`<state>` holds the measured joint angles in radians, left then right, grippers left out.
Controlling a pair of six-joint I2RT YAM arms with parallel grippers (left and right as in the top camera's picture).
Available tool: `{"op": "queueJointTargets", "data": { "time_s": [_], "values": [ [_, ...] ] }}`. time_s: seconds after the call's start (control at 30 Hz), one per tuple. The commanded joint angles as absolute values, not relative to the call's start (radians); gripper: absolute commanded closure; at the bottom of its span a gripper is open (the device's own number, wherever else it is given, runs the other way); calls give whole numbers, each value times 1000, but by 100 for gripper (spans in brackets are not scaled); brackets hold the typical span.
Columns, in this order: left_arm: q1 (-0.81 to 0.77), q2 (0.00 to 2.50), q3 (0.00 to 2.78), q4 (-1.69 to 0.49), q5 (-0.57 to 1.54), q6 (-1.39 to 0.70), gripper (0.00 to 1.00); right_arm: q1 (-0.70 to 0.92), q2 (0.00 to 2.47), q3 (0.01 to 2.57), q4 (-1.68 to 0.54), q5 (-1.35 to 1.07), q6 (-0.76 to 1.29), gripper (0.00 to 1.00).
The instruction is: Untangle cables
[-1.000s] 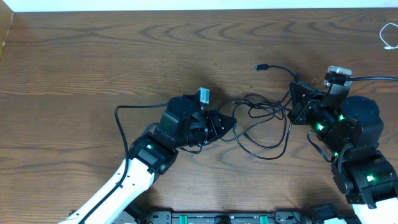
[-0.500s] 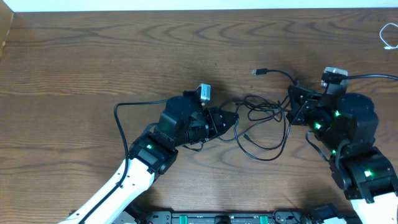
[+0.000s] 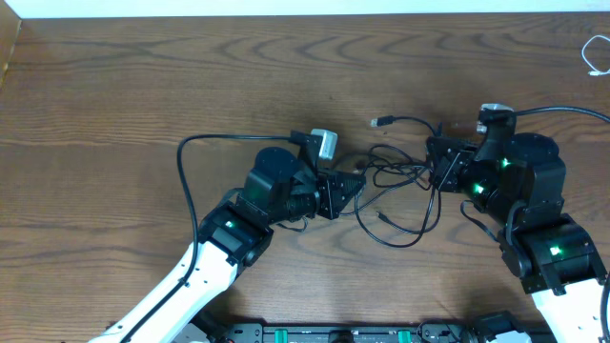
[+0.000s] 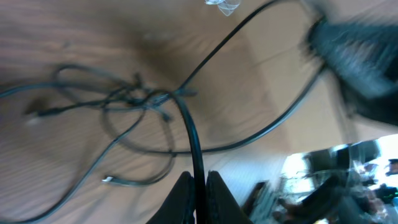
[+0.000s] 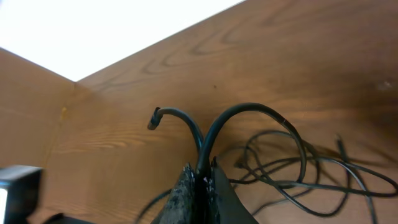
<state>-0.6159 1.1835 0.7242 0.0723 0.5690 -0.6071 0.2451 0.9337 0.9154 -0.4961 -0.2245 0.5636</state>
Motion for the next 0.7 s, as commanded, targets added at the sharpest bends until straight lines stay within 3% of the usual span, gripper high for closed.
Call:
{"op": "queueJointTargets", "data": {
  "time_s": [0.0, 0.27, 0.5, 0.67],
  "values": [
    [-614, 1211, 721, -25, 458, -479, 93, 236, 929, 937, -433, -270, 543, 99],
    [-614, 1212, 722, -165, 289, -281, 92, 235, 929, 937, -274, -419, 506, 99],
    [-613, 1212, 722, -329, -97, -282, 92, 222, 926, 937, 27, -612, 508, 99],
    [-612, 1212, 721, -387, -200, -338, 93, 182, 927, 937, 115, -601, 538, 98]
  ]
}}
